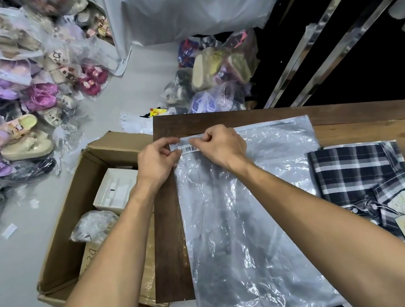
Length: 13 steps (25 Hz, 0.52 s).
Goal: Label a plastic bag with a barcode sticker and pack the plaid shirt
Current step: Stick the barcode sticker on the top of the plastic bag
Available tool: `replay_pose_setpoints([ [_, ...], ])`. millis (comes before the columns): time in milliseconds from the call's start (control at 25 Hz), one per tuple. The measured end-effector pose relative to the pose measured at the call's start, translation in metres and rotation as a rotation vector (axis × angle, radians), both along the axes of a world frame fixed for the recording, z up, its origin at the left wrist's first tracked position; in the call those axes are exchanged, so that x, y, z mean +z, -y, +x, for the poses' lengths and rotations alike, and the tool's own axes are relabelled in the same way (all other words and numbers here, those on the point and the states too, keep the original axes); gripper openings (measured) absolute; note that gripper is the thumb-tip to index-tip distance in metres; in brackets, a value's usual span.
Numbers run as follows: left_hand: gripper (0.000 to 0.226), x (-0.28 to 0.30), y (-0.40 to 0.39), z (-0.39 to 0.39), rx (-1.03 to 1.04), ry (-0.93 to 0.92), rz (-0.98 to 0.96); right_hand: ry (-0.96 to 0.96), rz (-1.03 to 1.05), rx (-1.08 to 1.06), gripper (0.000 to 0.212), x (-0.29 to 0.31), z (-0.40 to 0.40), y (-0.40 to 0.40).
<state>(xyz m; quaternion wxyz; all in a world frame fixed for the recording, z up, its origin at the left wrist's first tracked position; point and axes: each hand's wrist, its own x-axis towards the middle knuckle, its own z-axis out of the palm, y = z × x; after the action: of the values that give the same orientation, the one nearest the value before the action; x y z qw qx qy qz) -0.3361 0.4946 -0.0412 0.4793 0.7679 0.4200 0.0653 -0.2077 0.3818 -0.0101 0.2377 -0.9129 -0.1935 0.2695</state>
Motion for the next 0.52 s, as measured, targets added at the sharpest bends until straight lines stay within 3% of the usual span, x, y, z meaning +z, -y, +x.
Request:
replay_pose_setpoints([
  [200,0.024,0.005,-0.003,-0.001,-0.019,-0.008,-0.037,-0.048,0.016,0.033,0.030,-0.002,-0.009,-0.019],
  [520,0.029,0.003,-0.006,-0.002,-0.010,-0.005,-0.056,-0.070,-0.051,-0.006,0.033,0.003,-0.011,-0.034],
])
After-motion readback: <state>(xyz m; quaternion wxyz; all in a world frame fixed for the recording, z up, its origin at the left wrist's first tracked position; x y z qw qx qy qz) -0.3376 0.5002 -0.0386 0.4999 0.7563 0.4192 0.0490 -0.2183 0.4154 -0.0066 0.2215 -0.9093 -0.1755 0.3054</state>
